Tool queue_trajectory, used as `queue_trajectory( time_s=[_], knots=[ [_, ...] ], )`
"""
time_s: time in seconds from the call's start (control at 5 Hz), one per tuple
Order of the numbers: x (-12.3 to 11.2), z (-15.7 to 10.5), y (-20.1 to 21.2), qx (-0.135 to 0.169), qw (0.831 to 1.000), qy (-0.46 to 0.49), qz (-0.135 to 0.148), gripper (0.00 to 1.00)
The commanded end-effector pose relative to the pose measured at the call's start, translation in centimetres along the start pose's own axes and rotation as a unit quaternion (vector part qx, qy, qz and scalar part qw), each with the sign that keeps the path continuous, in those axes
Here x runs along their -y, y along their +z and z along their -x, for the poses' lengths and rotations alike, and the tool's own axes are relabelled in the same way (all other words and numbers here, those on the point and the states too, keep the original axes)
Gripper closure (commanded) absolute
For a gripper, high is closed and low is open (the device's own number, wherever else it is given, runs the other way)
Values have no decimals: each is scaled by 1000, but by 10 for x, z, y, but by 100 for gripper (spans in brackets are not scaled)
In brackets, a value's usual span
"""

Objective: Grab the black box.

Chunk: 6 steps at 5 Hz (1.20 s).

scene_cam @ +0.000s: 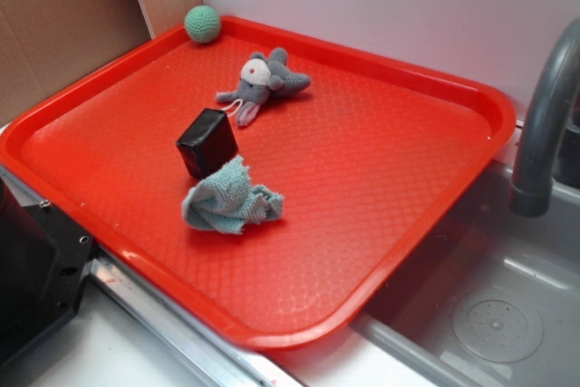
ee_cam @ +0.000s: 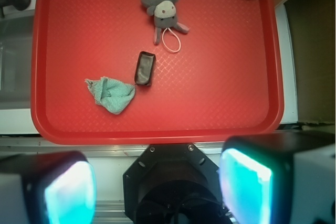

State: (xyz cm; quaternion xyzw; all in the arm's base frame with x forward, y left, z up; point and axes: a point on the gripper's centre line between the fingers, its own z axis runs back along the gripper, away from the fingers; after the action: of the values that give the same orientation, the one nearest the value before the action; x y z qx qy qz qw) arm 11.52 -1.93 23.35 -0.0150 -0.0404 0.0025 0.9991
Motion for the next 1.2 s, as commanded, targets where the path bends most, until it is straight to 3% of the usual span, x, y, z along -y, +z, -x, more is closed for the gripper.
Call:
queue_trajectory(
  time_s=[0.0, 0.2, 0.4, 0.6, 1.0],
  knots=[
    [0, 0, 0, 0, 1000, 0, 0, 0],
    [-4, -24, -52, -15, 994, 108, 23, 0],
    [14, -50, -93, 49, 982, 179, 48, 0],
    [21, -68, -136, 3, 963, 255, 81, 0],
    [12, -91, -194, -34, 978, 201, 38, 0]
  ],
)
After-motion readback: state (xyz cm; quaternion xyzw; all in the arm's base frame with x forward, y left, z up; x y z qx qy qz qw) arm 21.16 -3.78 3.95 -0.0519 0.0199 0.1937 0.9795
